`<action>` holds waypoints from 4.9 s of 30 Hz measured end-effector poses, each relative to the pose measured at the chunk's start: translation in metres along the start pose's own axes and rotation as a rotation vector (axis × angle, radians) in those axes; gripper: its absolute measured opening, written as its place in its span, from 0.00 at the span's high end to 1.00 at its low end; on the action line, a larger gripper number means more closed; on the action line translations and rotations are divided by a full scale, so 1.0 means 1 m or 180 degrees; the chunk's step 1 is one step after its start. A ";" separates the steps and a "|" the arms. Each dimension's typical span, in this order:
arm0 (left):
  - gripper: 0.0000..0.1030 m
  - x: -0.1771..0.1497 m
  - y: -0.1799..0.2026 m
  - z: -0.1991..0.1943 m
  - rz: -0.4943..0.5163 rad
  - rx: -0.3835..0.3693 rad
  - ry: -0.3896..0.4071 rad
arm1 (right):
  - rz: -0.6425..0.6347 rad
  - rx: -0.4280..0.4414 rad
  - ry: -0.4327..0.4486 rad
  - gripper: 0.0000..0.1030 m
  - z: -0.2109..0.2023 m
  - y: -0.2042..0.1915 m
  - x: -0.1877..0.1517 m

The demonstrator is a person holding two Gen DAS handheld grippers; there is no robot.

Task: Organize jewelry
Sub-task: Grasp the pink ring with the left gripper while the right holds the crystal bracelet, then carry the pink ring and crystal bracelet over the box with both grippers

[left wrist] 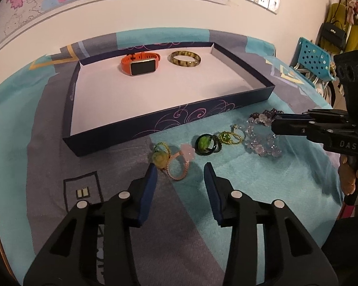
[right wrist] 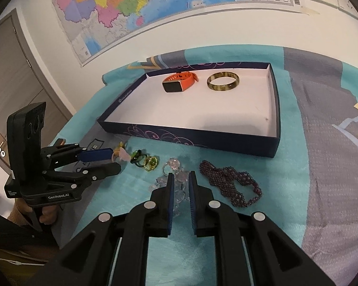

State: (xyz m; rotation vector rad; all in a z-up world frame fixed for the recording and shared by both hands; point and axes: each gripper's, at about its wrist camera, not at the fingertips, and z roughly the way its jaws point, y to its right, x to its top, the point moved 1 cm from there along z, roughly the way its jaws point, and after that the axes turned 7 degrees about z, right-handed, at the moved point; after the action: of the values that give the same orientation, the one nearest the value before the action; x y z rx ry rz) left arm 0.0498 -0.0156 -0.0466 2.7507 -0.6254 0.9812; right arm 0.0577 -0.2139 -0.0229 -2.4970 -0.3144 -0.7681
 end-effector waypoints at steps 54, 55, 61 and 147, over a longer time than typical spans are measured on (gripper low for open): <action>0.67 -0.003 0.006 -0.007 0.0147 0.0042 0.0066 | -0.0086 0.0058 0.0150 0.92 -0.012 -0.013 0.007; 0.67 -0.002 0.007 -0.007 0.0160 0.0026 0.0070 | -0.0081 0.0059 0.0148 0.92 -0.012 -0.013 0.007; 0.67 0.003 0.010 -0.002 0.0138 -0.0069 0.0041 | -0.0070 0.0066 0.0147 0.92 -0.012 -0.012 0.007; 0.81 0.099 -0.043 0.022 0.0033 0.0123 0.0272 | -0.0071 0.0033 0.0316 0.92 0.042 0.004 0.135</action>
State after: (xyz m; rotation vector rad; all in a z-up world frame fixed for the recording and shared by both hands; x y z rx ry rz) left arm 0.1497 -0.0160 -0.0008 2.7243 -0.6141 1.1180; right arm 0.1882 -0.1859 0.0235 -2.4397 -0.3105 -0.8938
